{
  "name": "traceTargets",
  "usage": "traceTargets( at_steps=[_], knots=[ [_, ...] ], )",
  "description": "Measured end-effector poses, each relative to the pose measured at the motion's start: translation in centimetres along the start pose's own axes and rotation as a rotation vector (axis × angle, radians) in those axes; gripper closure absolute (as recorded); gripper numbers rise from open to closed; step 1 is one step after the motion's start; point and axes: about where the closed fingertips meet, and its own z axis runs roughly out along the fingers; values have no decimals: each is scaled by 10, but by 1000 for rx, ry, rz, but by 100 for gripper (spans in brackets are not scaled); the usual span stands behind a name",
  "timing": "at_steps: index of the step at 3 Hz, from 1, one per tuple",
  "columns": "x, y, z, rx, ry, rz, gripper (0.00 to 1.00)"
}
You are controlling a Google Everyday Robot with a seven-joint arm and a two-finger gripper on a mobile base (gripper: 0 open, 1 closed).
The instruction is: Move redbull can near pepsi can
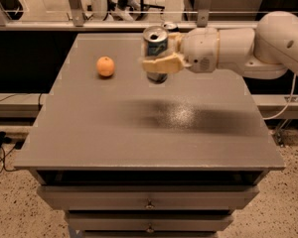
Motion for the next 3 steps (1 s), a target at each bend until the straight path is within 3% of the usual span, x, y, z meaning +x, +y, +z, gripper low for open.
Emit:
traceTargets(
  at_steps=[1, 2, 3],
  knots=[
    [8, -66, -36, 147, 12, -46, 100],
    [25, -118, -65, 258, 7, -39, 100],
    [53, -167, -62, 304, -9, 33, 100]
  ],
)
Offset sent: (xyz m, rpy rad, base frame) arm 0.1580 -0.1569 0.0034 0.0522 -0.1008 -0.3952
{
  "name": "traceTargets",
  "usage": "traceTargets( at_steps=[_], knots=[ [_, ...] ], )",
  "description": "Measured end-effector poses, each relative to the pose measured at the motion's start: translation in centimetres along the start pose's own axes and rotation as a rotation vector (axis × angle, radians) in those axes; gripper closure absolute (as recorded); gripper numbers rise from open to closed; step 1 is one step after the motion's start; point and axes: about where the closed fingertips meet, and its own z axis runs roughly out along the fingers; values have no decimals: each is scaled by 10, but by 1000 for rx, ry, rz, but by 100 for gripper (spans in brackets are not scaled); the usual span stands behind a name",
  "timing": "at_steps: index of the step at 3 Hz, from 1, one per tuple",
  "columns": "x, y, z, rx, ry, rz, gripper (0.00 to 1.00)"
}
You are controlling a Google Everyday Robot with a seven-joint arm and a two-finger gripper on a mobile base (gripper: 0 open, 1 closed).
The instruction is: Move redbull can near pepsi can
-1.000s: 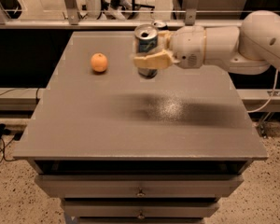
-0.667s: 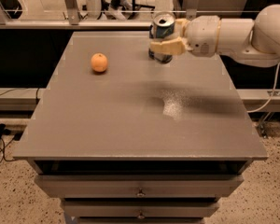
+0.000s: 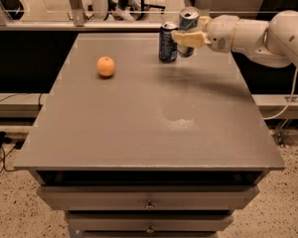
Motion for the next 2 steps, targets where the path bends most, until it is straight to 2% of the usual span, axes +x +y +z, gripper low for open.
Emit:
traceTargets(
  at_steps=[1, 2],
  knots=[
    [17, -17, 15, 14, 28, 44, 100],
    [37, -32, 11, 81, 76, 85, 97]
  ],
)
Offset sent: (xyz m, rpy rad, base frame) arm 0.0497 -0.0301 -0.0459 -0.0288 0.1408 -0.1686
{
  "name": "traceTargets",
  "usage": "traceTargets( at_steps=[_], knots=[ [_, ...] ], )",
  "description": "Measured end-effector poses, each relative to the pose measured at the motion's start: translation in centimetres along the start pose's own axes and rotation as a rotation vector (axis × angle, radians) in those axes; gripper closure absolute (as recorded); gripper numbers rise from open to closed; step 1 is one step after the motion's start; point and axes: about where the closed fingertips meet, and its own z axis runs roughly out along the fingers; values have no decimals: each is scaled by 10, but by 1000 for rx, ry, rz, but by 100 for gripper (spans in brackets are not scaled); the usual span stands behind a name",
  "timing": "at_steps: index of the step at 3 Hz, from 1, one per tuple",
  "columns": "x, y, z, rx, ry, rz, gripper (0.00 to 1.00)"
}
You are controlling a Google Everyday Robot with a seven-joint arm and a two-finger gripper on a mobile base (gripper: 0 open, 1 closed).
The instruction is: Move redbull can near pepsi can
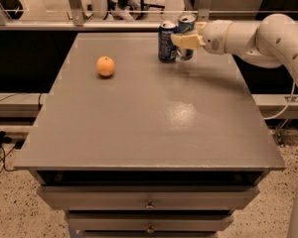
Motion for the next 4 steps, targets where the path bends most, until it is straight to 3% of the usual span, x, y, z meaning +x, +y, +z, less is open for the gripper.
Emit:
traceTargets(
  at_steps=[1, 2, 3, 4],
  knots=[
    [10, -5, -2, 42, 14, 24, 75],
    [19, -4, 3, 41, -4, 31, 51],
    [24, -2, 7, 24, -29, 24, 20],
    [27, 1, 8, 15, -39, 29, 0]
  ],
)
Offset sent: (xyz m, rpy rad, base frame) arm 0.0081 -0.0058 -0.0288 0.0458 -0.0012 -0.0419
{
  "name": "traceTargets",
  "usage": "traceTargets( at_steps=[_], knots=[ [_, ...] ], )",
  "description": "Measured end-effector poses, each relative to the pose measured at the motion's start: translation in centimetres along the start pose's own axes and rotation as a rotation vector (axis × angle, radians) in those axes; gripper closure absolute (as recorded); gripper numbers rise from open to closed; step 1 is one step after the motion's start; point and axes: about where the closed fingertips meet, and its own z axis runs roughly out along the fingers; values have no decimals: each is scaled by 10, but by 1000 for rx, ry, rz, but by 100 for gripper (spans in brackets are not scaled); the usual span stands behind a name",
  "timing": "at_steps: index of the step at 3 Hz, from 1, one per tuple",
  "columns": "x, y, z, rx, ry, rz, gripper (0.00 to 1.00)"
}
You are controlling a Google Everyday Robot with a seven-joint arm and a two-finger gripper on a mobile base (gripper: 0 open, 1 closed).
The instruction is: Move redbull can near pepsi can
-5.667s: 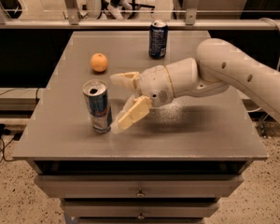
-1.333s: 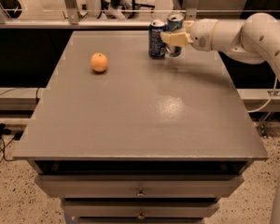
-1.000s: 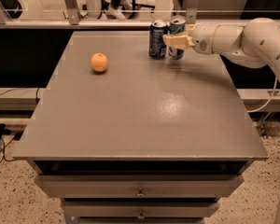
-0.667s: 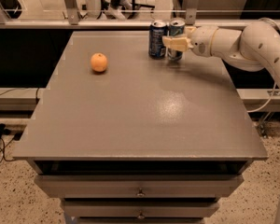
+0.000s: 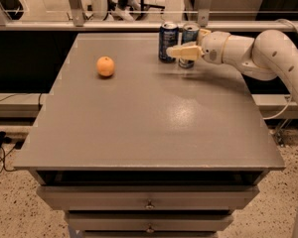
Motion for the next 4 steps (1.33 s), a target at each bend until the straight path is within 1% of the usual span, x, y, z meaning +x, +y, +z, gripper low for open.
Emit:
traceTargets(
  at_steps=[1, 2, 3, 4],
  knots=[
    [2, 5, -4, -3, -6, 11, 0],
    [-20, -1, -48, -13, -8, -42, 0],
    [-45, -1, -96, -25, 1, -104, 0],
    [-47, 2, -99, -38, 1, -109, 0]
  ],
)
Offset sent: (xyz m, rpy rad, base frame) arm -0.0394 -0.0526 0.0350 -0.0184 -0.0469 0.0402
